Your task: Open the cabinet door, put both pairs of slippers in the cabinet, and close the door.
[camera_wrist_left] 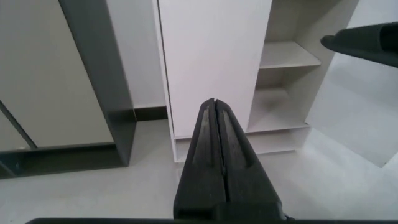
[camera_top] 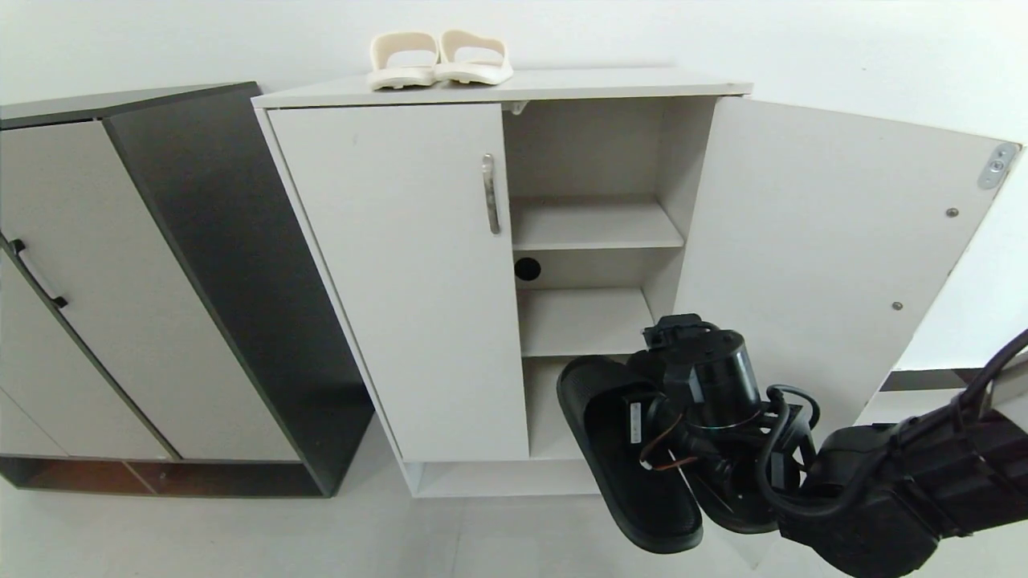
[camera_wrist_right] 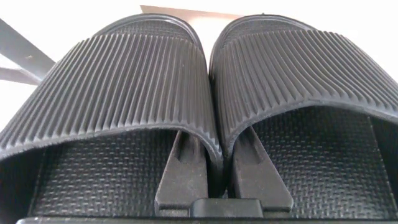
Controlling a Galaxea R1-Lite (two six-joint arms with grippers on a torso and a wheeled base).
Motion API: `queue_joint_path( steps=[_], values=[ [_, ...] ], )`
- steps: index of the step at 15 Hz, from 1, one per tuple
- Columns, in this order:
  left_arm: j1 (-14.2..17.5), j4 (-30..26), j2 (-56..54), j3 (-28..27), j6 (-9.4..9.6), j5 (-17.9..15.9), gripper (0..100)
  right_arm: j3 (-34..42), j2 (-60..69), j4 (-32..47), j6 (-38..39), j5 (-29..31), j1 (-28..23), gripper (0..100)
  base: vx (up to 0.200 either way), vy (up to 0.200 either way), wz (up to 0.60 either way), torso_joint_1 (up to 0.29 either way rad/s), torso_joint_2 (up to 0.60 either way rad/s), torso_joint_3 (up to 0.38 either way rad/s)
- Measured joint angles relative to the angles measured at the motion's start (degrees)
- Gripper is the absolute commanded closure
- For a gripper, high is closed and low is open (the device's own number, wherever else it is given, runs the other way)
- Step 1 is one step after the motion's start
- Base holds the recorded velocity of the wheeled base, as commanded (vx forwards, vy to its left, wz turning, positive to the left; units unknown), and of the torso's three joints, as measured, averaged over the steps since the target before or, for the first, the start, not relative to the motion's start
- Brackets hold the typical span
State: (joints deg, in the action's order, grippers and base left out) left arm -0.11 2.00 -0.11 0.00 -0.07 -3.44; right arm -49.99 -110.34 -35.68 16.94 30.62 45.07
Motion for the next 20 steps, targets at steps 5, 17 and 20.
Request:
queue_joint_path(
  steps=[5,17,20],
  values=[
    [-0.1,0.0,0.0,0.0,0.0,0.0,100,-3.6,-3.6,0.0,1.4,0.1,-1.5,100,0.0,0.0,0.0,0.0,0.0,0.0],
    [0.0,-0.2,0.1,-0.1,-0.24,1.0,100,-8.0,-11.2,-1.6,1.6,0.0,-2.5,100,0.0,0.0,0.0,0.0,0.0,0.0],
    [0.0,-0.3,0.1,-0.1,-0.26,1.0,100,-8.3,-12.1,-1.8,1.6,0.0,-2.4,100,0.0,0.0,0.0,0.0,0.0,0.0]
  ],
)
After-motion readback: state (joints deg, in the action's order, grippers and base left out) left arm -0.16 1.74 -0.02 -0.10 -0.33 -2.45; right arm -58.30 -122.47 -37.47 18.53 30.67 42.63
